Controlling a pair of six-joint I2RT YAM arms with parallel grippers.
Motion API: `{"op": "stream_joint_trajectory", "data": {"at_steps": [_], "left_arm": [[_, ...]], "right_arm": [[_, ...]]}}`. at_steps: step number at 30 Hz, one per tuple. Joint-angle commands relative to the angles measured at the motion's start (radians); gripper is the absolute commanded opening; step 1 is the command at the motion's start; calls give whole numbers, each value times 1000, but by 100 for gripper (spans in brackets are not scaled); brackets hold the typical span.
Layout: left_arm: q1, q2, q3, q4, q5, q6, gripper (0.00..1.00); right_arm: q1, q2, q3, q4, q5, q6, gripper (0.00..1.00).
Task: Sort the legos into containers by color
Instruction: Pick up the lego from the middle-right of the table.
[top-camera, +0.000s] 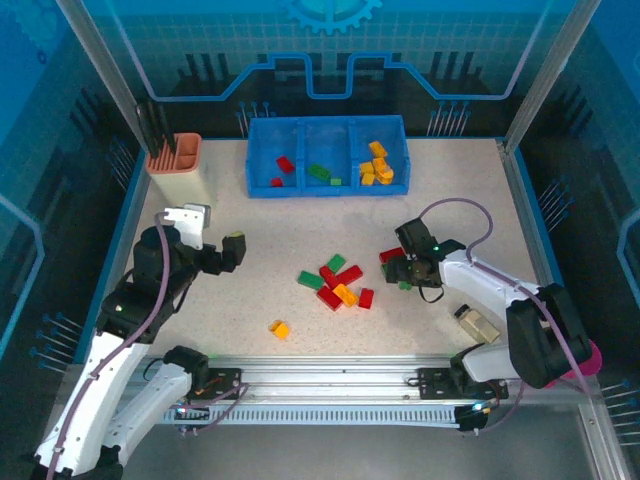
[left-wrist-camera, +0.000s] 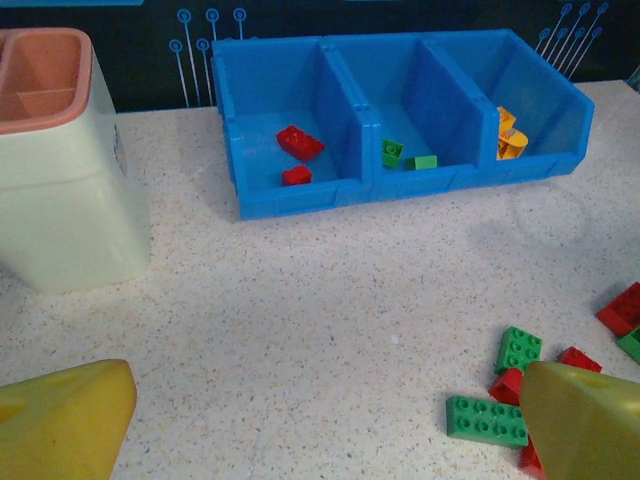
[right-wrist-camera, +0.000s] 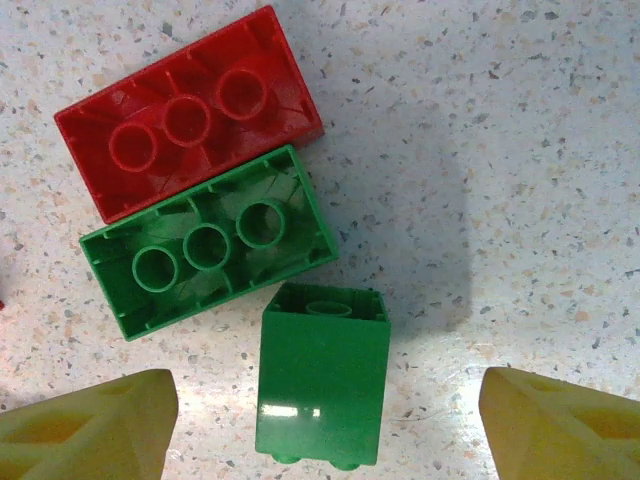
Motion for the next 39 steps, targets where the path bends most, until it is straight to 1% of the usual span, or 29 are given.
{"op": "stream_joint_trajectory", "data": {"at_steps": [1, 8, 10, 14, 15, 18, 21, 25, 29, 33, 35, 39], "left_arm": [[-6, -15, -6, 25, -17, 18, 99], [-6, -15, -8, 27, -34, 26, 100], [-6, -14, -8, 28, -37, 28, 99], [-6, -14, -7, 27, -46, 32, 99], [-6, -16, -7, 27, -48, 33, 99], [-6, -16, -12, 33, -53, 34, 99], [-6, -17, -20, 38, -52, 36, 99], [-6, -17, -20, 37, -54, 41, 99], [-6, -18, -29, 41, -57, 47, 99], [-6, -16, -43, 52, -69, 53, 100], [-6, -15, -52, 58, -74, 56, 99], [-6, 2, -69, 67, -73, 60, 99]], "right_arm": [[7, 21, -9, -1, 21, 18, 78], [8, 92, -23, 28, 17, 9, 68], [8, 107, -29, 42, 26, 6, 61], [9, 122, -32, 62, 19, -5, 41], [11, 120, -32, 62, 19, -8, 38], [24, 88, -21, 44, 33, -28, 32], [55, 15, 14, 22, 67, -94, 27], [55, -22, 159, -30, 84, -220, 23], [68, 18, 313, -5, 68, -354, 21], [76, 138, 451, 75, 45, -469, 21], [85, 224, 543, 118, 22, -523, 20], [106, 392, 700, 229, 33, -578, 20]]}}
